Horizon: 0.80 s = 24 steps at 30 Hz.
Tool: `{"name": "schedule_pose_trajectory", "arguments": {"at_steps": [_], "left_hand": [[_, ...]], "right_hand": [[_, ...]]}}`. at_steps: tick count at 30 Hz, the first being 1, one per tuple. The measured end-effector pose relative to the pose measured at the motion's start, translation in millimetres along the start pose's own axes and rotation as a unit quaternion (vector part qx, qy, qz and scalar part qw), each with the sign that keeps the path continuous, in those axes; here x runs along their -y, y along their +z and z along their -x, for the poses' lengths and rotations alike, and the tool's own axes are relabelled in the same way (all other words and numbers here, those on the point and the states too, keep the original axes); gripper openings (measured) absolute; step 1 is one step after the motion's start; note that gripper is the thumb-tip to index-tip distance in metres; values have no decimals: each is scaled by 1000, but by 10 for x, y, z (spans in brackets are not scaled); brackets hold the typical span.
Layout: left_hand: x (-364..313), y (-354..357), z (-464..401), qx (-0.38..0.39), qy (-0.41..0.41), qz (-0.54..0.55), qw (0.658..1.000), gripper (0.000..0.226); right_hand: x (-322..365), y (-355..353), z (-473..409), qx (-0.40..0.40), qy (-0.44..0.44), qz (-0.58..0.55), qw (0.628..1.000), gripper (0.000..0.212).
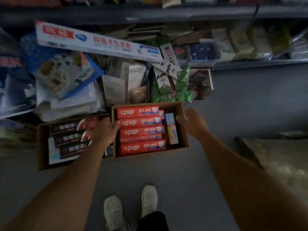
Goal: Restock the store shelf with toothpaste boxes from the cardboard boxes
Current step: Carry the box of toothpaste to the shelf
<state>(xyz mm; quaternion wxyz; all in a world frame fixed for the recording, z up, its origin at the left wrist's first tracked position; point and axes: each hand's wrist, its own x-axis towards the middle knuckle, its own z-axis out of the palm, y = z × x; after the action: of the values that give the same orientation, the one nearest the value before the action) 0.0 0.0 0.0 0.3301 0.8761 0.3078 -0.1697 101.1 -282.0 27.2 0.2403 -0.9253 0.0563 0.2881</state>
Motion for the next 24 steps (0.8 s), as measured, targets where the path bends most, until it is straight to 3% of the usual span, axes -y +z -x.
{"name": "schedule_pose_trajectory", "arguments": {"at_steps": [3,7,10,14,17,21,24], "left_hand": [[149,348,-223,-27,-39,32,998,48],[279,676,-351,-54,-76,94,991,57],[299,753,-364,-73,-117,145,980,62],[334,788,-356,-42,-122,214,968,65],[349,837,-375,-37,-124,250,960,66],[338,908,-388,-64,-144,294,943,63],[313,891,-381,-71,-142,264,951,62]], "right_hand": [[-251,251,-394,-37,49,-80,995,58],[-514,558,-726,-14,105,-172,979,75],[-575,721,-800,-2,110,-224,968,58],[-691,869,-876,-3,101,-324,941,36],[-725,886,-906,19,105,-381,918,39],[-815,933,-914,116,122,-463,870,61],[-825,949,-943,115,129,-472,864,53]]}}
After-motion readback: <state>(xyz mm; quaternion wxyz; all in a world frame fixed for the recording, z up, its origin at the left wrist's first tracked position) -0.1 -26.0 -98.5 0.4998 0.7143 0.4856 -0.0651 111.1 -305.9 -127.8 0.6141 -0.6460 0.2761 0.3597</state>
